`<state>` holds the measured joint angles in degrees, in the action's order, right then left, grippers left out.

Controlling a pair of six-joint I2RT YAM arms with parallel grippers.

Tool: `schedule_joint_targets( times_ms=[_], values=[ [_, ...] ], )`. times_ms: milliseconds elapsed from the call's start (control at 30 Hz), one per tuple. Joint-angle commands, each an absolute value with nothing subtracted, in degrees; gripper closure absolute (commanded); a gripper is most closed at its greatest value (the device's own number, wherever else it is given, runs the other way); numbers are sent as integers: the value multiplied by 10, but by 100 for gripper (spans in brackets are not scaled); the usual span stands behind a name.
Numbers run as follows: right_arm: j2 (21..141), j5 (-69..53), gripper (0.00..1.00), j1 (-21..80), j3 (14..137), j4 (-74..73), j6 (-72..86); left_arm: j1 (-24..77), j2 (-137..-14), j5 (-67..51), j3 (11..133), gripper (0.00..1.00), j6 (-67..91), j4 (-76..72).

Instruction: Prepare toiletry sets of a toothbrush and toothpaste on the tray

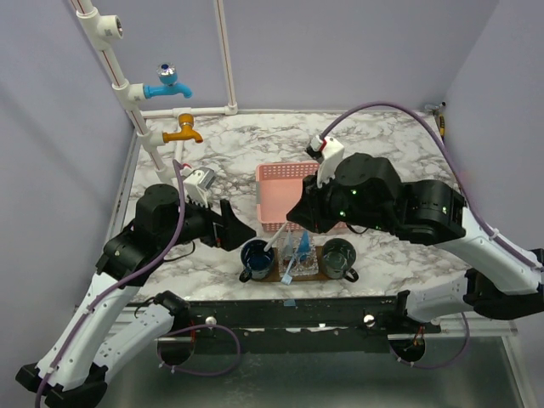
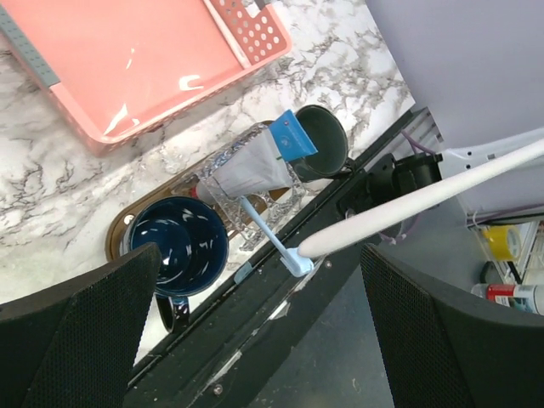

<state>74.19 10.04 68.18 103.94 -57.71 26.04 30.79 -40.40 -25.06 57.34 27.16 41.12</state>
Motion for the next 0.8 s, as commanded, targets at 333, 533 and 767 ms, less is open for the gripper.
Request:
schedule_joint_targets(
  times_ms=[333,533,767],
  values=[
    [818,436,100,852,1118,-813,433,249,-388,-248,524,1,247,400],
    [799,459,100,865,1054,-814,491,244,-383,-251,510,1,246,393],
    [781,468,100,866,997,-813,529,244,-383,-250,504,1,245,392]
  ],
)
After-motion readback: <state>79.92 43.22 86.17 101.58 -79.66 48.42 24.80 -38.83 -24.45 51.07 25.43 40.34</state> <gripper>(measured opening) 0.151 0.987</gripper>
